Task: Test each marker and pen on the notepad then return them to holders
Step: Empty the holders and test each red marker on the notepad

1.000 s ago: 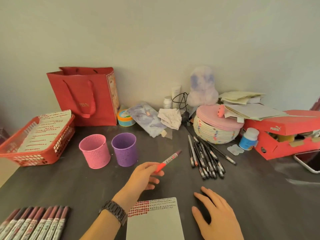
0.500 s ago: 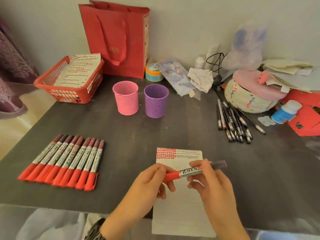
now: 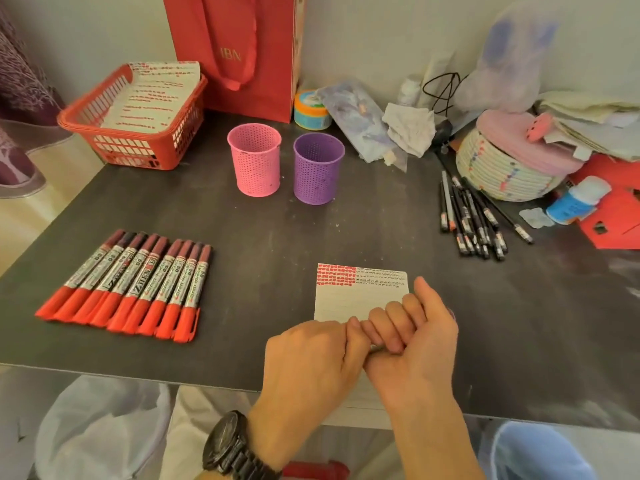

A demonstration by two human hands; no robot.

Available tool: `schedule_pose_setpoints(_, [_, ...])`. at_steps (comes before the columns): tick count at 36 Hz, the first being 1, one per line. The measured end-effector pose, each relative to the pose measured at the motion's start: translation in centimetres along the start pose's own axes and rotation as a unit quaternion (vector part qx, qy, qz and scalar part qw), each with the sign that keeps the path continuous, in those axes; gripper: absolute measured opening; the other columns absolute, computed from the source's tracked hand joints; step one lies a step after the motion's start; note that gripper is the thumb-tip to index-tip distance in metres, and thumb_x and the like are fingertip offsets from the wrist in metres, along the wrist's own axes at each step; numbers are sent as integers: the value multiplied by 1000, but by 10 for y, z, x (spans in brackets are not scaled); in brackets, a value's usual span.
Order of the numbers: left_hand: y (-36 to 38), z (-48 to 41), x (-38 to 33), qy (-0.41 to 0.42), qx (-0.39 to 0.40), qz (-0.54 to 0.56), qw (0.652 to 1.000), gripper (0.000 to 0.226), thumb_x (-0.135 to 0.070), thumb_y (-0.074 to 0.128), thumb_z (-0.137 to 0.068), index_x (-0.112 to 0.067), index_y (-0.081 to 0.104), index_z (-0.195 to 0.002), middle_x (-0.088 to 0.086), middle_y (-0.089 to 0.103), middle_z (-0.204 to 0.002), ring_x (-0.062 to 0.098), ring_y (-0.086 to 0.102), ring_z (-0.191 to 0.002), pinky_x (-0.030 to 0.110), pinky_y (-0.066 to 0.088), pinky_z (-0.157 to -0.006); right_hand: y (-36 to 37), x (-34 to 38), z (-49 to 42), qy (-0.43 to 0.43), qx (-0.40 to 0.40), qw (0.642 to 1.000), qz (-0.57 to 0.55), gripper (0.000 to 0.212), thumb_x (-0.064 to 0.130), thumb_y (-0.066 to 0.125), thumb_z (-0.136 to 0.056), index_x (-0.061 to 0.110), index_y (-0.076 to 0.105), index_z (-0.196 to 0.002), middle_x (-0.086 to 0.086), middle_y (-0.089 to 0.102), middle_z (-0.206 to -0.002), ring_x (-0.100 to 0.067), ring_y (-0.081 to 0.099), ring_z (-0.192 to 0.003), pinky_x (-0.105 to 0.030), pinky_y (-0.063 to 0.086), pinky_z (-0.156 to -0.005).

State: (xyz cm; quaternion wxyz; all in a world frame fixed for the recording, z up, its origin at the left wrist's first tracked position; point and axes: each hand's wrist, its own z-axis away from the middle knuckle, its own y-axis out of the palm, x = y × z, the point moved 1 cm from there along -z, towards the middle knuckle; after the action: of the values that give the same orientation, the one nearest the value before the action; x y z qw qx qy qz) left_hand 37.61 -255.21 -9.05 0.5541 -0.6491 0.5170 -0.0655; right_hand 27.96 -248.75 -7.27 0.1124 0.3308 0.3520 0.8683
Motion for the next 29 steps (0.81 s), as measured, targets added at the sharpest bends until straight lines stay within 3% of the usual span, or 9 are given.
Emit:
schedule_pose_setpoints(5, [2,-4,-2,-42,69,29,996,51,-39,36,-91,-18,25,-45,-5,28,-37,14,24,-36,22,13,-38,1,7,-8,6,57,998,13,56,30,57,-92,24,23,-47,7,14,-40,-11,11,-35,-24,23,-36])
schedule_pose_setpoints(7, [5,-3,7,-101,148,50,982,54,-46,29,-90,-18,44,-47,-2,40,-39,19,40,-41,28,27,-42,-5,23,-13,-9,87,996,12,55,32,57,-90,25,24,-47,8,15,-39,-10,9,-35,-23,21,-34])
schedule_pose_setpoints(9, [3,-1,29,-160,212,85,960,47,-41,35,-92,-25,55,-53,-12,54,-47,13,51,-52,26,35,-50,-16,53,-20,-47,107,993,6,54,36,58,-89,24,25,-48,8,16,-38,-10,7,-37,-24,20,-34])
schedule_pose_setpoints(12, [-12,-6,59,-192,183,104,959,45,-32,43,-97,-17,44,-55,-13,53,-48,18,49,-56,35,41,-59,-33,89,-35,-84,111,990,6,55,41,55,-95,26,26,-51,8,19,-42,-9,15,-38,-24,24,-39])
schedule_pose_setpoints(14, [-18,-15,64,-212,130,167,954,51,-50,36,-98,-19,50,-60,-5,52,-48,19,49,-55,39,44,-65,-36,92,-44,-72,106,992,16,56,49,51,-98,24,30,-53,9,25,-48,-9,23,-44,-24,29,-48])
schedule_pose_setpoints(18, [-10,-35,56,-144,108,245,953,63,-74,21,-91,-26,55,-69,-9,63,-66,6,58,-63,26,46,-64,-33,78,-58,-45,77,992,88,59,67,48,-91,15,66,-68,-3,62,-72,-17,63,-68,-31,50,-72])
schedule_pose_setpoints(23, [23,-58,56,-68,142,165,974,42,-81,33,-83,-44,48,-95,-20,61,-96,0,58,-86,22,50,-70,-28,63,-69,-50,103,959,258,85,84,32,-85,14,77,-105,-11,69,-78,-18,63,-62,-31,54,-57])
schedule_pose_setpoints(26, [37,-64,60,-36,165,140,976,32,-71,43,-86,-51,42,-112,-28,55,-115,-6,52,-104,16,47,-82,-18,55,-72,-56,101,944,308,70,76,47,-81,17,79,-104,-17,76,-98,-23,73,-72,-32,60,-63])
schedule_pose_setpoints(29, [47,-61,68,-29,180,116,976,41,-61,51,-89,-51,36,-125,-30,50,-123,-9,46,-109,6,36,-82,-8,50,-75,-117,87,924,354,46,60,67,-79,18,77,-95,-15,76,-96,-28,75,-80,-33,60,-69])
